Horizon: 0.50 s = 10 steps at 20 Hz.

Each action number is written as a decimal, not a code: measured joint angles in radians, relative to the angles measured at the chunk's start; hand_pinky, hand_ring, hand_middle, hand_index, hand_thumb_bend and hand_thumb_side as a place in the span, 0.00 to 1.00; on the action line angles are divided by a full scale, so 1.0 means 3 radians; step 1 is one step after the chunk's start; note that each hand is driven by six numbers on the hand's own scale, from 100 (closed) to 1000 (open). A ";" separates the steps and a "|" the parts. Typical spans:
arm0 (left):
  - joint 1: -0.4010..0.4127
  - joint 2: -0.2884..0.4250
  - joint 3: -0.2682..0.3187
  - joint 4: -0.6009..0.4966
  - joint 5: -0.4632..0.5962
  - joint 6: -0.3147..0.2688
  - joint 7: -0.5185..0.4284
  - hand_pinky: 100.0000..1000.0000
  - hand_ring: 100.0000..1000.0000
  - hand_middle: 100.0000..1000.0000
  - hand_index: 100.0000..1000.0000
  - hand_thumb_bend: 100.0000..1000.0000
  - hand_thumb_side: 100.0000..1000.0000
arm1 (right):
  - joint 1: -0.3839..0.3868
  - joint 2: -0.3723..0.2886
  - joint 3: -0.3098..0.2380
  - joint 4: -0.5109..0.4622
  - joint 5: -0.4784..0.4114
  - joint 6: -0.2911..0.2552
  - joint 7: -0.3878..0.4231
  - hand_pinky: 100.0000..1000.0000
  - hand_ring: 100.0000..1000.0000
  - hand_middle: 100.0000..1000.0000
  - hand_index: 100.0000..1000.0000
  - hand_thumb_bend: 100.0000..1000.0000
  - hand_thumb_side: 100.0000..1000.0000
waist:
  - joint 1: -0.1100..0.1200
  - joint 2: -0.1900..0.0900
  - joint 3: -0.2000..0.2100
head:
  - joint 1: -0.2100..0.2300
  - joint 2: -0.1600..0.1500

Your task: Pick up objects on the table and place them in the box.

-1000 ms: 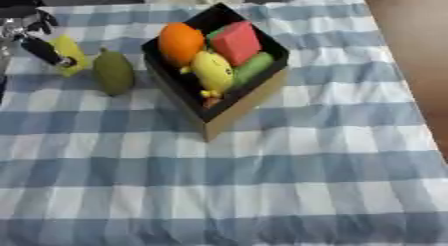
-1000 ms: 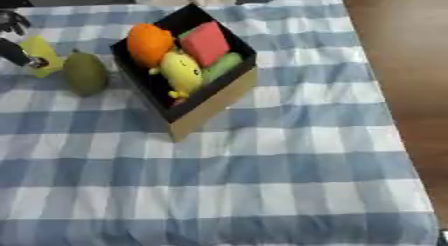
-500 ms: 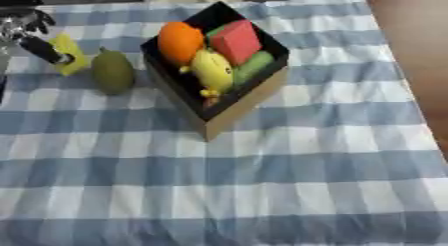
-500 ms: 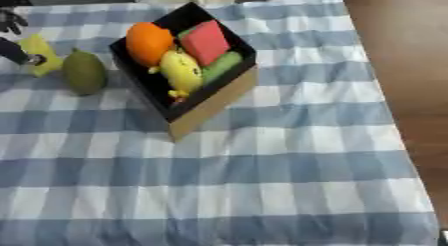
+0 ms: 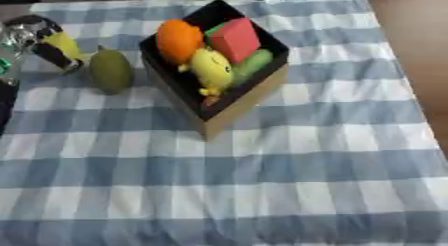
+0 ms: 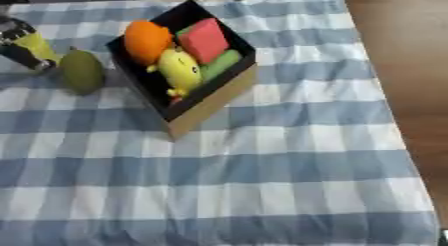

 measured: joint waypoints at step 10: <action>-0.0002 -0.0001 0.0003 0.0040 0.0013 0.0048 0.0025 0.86 0.77 0.49 0.80 0.10 0.00 | 0.0001 0.0008 0.0000 0.0000 0.0016 0.0008 0.0008 1.00 1.00 0.22 1.00 0.00 0.41 | 0.0000 0.0004 0.0001 | 0.0000 -0.0006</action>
